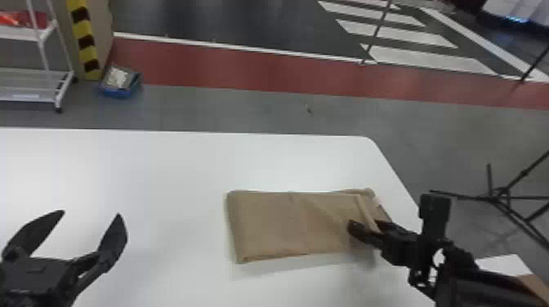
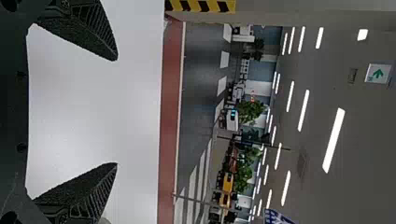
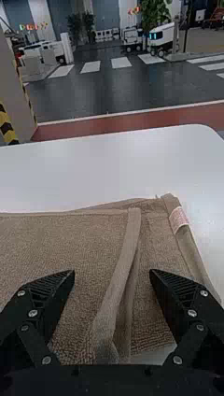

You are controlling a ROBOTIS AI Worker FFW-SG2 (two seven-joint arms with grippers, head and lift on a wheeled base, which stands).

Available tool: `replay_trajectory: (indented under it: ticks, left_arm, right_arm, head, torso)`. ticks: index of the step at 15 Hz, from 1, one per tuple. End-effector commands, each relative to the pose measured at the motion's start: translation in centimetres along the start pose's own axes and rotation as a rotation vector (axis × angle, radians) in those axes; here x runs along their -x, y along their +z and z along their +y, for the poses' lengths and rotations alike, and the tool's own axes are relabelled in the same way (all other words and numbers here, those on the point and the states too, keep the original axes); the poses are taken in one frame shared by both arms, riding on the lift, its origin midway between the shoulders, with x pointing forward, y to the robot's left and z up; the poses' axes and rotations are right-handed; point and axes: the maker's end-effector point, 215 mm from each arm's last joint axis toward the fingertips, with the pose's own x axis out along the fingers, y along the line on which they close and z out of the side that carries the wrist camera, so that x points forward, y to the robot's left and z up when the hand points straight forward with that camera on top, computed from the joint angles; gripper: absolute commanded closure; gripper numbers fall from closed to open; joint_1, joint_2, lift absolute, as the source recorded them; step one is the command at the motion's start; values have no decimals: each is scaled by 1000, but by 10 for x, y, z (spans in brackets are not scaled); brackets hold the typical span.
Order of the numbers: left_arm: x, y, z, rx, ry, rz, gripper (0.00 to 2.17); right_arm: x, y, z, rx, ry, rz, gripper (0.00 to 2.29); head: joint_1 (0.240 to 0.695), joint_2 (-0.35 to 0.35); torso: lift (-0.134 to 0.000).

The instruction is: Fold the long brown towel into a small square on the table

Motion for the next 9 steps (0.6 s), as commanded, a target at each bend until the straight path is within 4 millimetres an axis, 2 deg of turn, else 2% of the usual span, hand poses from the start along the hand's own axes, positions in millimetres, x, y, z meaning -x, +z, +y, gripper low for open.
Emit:
replay_trajectory:
  ticks: [1, 3, 4, 5, 7, 8, 9]
  left_arm:
    - [-1, -2, -2, 0, -6, 3, 70]
    - [-2, -1, -2, 0, -6, 2, 70]
    - [-2, -1, -2, 0, -6, 2, 70]
    - [-2, -1, -2, 0, -6, 2, 70]
    - [-2, -1, -4, 1, -10, 2, 70]
    - [-3, -1, -4, 1, -10, 1, 70]
    - [-3, 0, -4, -1, -11, -1, 70]
  right_arm:
    - [-3, -3, 2, 16, -3, 12, 485]
    - [0, -1, 2, 9, 0, 3, 545]
    - [1, 1, 0, 7, -1, -5, 724]
    - [2, 1, 0, 4, 1, -5, 792]
    - [2, 1, 1, 4, 1, -7, 795]
    - [3, 2, 2, 3, 4, -10, 967]
    - [3, 1, 2, 1, 3, -7, 1335]
  head:
    - [695, -289]
    - [695, -288]
    - [695, -288]
    - [695, -288]
    - [695, -290]
    - [695, -291]
    - [695, -292]
  torso:
    - [-111]
    - [-111]
    - [-111]
    - [-111]
    - [-111]
    - [-111]
    - [-111]
